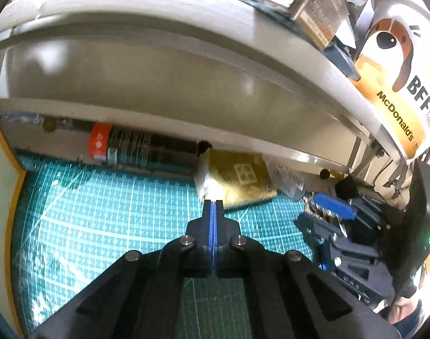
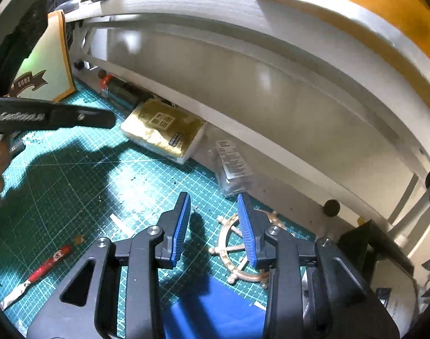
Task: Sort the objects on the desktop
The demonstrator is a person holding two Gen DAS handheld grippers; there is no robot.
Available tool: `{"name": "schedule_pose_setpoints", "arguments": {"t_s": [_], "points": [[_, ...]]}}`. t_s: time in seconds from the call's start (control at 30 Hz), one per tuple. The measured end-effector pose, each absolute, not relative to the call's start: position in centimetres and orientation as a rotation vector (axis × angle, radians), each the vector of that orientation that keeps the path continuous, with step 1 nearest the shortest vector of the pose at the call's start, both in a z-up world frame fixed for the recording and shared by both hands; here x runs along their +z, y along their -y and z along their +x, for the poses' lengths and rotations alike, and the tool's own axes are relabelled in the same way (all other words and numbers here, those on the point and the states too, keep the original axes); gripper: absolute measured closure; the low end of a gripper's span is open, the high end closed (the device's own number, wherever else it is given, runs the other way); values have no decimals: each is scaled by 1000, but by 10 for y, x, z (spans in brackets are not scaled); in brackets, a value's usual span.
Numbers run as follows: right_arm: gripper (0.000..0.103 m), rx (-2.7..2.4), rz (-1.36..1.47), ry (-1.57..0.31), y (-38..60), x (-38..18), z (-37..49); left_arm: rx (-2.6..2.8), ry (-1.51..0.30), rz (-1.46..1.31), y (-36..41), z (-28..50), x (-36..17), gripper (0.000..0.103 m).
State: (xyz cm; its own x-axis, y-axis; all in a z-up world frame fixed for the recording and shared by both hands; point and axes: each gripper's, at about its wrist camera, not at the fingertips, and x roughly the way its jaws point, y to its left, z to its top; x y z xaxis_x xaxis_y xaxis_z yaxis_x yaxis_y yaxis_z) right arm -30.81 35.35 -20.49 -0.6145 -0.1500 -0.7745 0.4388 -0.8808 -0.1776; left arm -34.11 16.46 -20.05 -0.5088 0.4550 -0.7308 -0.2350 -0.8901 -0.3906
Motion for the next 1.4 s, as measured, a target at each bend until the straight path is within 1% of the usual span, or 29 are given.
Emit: {"name": "schedule_pose_setpoints", "arguments": {"t_s": [0.13,0.27,0.4,0.5,0.6,0.67,0.7,0.73,0.77,0.87,0.93,0.97,1.07,1.13,1.17,1.2,1.23,1.27,1.3,1.37,1.4], "points": [[72,-2514,1164,-555,-344,-210,-313,2402,336,-1279,-160,-331,-202,103],[71,-2546,1171,-716,-327,-216,-319,2432,286,-1287,-158,-326,-201,103],[66,-2559,1159,-844,-317,-217,-328,2444,289,-1296,-147,-326,-197,103],[66,-2559,1136,-877,-310,-219,-335,2446,288,-1298,-145,-327,-195,102],[72,-2546,1144,-867,-307,-218,-338,2447,298,-1306,-141,-330,-195,102],[87,-2551,1155,-821,-308,-213,-336,2443,305,-1313,-139,-331,-195,102],[99,-2556,1162,-786,-309,-209,-334,2439,307,-1316,-138,-332,-195,102],[102,-2520,1201,-735,-309,-207,-332,2436,309,-1318,-138,-333,-196,102],[102,-2485,1238,-707,-309,-208,-329,2427,309,-1320,-136,-333,-196,102],[102,-2476,1218,-727,-307,-209,-313,2397,311,-1314,-135,-333,-195,102],[102,-2482,1203,-690,-311,-208,-306,2386,308,-1305,-138,-333,-194,102],[102,-2500,1200,-627,-318,-208,-305,2384,311,-1305,-137,-333,-194,102],[97,-2557,1190,-445,-337,-206,-306,2379,321,-1307,-135,-333,-193,102],[84,-2598,1171,-336,-349,-203,-307,2375,330,-1308,-132,-331,-192,102],[80,-2613,1169,-299,-355,-201,-308,2373,333,-1307,-131,-330,-192,102],[73,-2634,1173,-272,-359,-200,-309,2373,335,-1303,-130,-329,-191,102],[66,-2656,1175,-261,-358,-199,-315,2372,337,-1301,-130,-328,-191,102],[61,-2674,1177,-262,-360,-198,-317,2370,337,-1303,-129,-327,-190,102],[50,-2684,1181,-267,-363,-197,-317,2366,337,-1306,-130,-327,-190,102],[46,-2703,1188,-279,-368,-197,-316,2356,332,-1313,-131,-326,-191,102],[40,-2712,1192,-285,-370,-198,-316,2352,330,-1315,-131,-326,-191,102]]}}
